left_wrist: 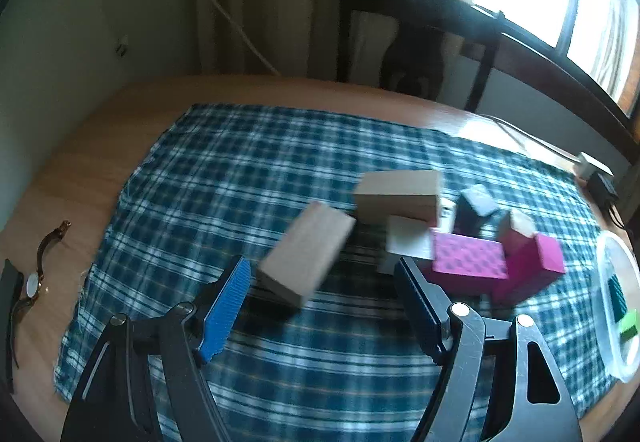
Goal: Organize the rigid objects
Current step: 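Move the left gripper to the plain wood block and grasp it, then move the right gripper to the pink dotted cube and grasp it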
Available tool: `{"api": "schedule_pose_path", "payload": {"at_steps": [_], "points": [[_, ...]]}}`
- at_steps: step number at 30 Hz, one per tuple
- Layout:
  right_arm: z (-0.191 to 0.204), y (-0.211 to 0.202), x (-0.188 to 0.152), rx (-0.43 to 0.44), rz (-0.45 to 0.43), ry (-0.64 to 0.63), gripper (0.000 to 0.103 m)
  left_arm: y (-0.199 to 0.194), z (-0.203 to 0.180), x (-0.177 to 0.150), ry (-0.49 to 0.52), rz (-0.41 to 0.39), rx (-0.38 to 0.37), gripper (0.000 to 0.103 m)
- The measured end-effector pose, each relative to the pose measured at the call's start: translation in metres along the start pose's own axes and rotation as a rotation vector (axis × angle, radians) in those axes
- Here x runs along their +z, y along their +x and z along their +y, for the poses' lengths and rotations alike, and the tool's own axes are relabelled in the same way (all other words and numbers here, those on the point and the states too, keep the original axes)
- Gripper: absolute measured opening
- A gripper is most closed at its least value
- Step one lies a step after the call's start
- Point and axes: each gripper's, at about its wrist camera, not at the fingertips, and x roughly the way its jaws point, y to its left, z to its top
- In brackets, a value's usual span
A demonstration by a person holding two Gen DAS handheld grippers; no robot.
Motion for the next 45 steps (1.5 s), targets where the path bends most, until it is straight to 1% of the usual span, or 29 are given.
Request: {"api": "schedule_pose_path", "payload": {"at_steps": [4, 9, 10, 16, 18, 20, 21, 24, 26, 29, 33, 36, 39, 42, 45], "points": [[0.006, 0.000, -0.002, 0.006, 0.002, -0.009, 0.070, 0.011, 0.007, 0.002, 0.004, 0.008, 0.023, 0.075], [0.013, -0.002, -0.006, 0.009, 0.002, -0.023, 0.070, 0.023, 0.008, 0.002, 0.019, 0.022, 0.024, 0.075], [0.014, -0.002, -0.006, 0.009, 0.002, -0.025, 0.070, 0.024, 0.007, 0.002, 0.015, 0.017, 0.052, 0.075], [0.021, -0.002, -0.008, 0.011, 0.005, -0.039, 0.070, 0.033, 0.008, 0.003, 0.020, 0.031, 0.038, 0.074], [0.023, -0.003, -0.009, 0.013, 0.005, -0.045, 0.070, 0.036, 0.007, 0.004, 0.027, 0.033, 0.030, 0.067], [0.026, -0.003, -0.010, 0.015, 0.004, -0.051, 0.070, 0.042, 0.004, 0.005, 0.045, 0.058, 0.016, 0.049], [0.027, -0.003, -0.010, 0.015, 0.003, -0.054, 0.070, 0.046, 0.004, 0.004, 0.050, 0.073, 0.007, 0.046], [0.032, -0.004, -0.011, 0.013, -0.003, -0.069, 0.070, 0.044, 0.001, 0.003, 0.070, 0.065, 0.006, 0.041], [0.035, -0.006, -0.013, 0.013, -0.007, -0.079, 0.070, 0.042, 0.000, 0.002, 0.069, 0.062, 0.000, 0.035], [0.040, -0.007, -0.014, 0.012, -0.010, -0.090, 0.070, 0.037, -0.001, 0.001, 0.070, 0.047, 0.007, 0.031], [0.047, -0.011, -0.014, 0.016, -0.015, -0.097, 0.070, 0.027, 0.000, 0.001, 0.070, 0.022, 0.017, 0.031], [0.057, -0.015, -0.013, 0.042, -0.014, -0.106, 0.070, 0.019, 0.002, 0.002, 0.070, 0.003, 0.026, 0.031], [0.073, -0.017, -0.011, 0.088, 0.000, -0.125, 0.070, 0.012, 0.005, 0.003, 0.062, -0.015, 0.023, 0.031], [0.093, -0.018, -0.008, 0.150, 0.016, -0.150, 0.070, 0.004, 0.006, 0.003, 0.060, -0.032, 0.019, 0.031], [0.113, -0.015, -0.007, 0.227, 0.058, -0.166, 0.070, -0.004, 0.006, 0.003, 0.061, -0.043, 0.005, 0.031]]}}
